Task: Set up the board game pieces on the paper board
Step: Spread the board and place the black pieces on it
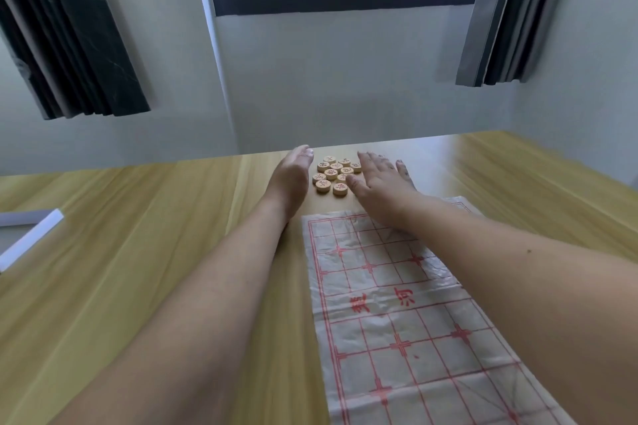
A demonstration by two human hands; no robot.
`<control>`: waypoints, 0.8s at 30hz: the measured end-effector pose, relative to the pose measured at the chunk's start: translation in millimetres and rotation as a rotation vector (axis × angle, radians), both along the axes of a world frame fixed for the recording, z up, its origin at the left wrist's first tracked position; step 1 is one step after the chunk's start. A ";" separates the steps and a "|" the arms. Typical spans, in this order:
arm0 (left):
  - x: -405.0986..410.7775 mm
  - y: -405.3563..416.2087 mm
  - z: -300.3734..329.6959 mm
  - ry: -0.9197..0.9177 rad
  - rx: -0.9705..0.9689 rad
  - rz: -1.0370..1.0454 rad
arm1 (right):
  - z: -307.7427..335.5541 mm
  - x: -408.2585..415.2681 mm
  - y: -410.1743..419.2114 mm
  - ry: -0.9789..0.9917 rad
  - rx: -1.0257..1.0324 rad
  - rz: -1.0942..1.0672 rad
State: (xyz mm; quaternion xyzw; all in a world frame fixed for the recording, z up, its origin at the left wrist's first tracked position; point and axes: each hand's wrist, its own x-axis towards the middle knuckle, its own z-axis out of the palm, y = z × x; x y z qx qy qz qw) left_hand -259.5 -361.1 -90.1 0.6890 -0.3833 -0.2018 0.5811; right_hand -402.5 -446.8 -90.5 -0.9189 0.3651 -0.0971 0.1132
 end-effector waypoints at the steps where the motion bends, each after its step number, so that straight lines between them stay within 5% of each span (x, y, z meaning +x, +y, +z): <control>1: -4.5 9.6 1.7 0.021 0.001 -0.006 | -0.1 -3.2 6.2 0.011 -0.011 0.005; 9: -38.0 91.0 1.6 0.069 0.010 0.065 | 20.4 -41.3 75.5 0.084 -0.019 0.087; 24: -170.3 262.6 13.2 -0.251 0.272 0.059 | 46.4 -204.8 233.8 0.033 0.048 0.160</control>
